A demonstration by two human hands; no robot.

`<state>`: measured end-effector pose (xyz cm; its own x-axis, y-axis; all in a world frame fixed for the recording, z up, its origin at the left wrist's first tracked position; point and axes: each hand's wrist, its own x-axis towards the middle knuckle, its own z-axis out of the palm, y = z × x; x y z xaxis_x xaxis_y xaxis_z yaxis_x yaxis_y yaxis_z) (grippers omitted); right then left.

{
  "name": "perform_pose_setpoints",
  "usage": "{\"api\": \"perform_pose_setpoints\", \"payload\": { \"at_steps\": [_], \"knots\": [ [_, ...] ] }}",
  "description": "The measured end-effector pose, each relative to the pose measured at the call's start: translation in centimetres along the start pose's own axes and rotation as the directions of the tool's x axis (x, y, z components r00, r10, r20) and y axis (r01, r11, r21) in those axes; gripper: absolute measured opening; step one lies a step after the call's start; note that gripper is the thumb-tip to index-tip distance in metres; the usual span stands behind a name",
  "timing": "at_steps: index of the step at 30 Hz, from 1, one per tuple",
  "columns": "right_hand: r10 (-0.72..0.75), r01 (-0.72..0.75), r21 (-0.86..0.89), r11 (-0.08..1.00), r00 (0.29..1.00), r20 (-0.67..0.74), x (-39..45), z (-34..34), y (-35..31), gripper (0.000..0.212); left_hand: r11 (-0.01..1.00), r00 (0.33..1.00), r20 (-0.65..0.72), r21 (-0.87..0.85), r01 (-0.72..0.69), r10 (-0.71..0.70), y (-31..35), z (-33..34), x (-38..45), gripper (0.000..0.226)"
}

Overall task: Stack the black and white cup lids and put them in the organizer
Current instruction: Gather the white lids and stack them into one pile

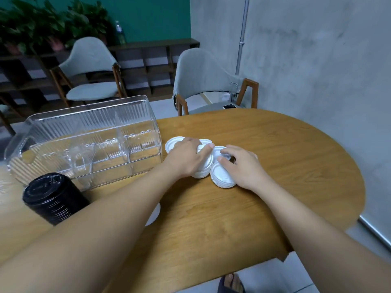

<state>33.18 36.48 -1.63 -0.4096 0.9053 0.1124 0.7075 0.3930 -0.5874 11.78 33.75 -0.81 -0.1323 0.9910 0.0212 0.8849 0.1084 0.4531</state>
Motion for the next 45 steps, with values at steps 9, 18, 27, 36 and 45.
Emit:
{"api": "perform_pose_setpoints", "payload": {
  "at_steps": [9,18,27,36,45],
  "knots": [
    [-0.029,0.026,0.039,0.999,0.997,0.071,-4.7,1.1,-1.8,0.052,0.983,0.995,-0.075,0.175,-0.052,0.066,1.0,-0.9,-7.7,0.067],
    [-0.036,0.029,0.076,0.997,0.995,0.09,-7.2,1.4,-3.4,0.059,0.934,0.98,-0.08,0.328,-0.145,0.18,0.1,-0.9,-11.3,0.056],
    [-0.09,0.09,-0.018,0.996,0.996,-0.008,-7.0,-0.7,-5.1,0.04,0.992,0.971,-0.209,-0.001,-0.122,0.119,-0.5,-7.2,-15.1,0.048],
    [-0.115,0.093,-0.242,0.966,0.99,-0.078,-7.7,4.0,-11.6,0.058,0.949,0.928,-0.365,-0.312,-0.044,-0.077,-6.1,-7.1,-19.8,0.03],
    [-0.119,0.118,-0.021,0.993,0.977,-0.178,-7.0,5.4,-11.4,0.026,0.942,0.937,-0.342,-0.331,-0.049,-0.071,-8.0,-5.5,-19.8,0.029]
  ]
}}
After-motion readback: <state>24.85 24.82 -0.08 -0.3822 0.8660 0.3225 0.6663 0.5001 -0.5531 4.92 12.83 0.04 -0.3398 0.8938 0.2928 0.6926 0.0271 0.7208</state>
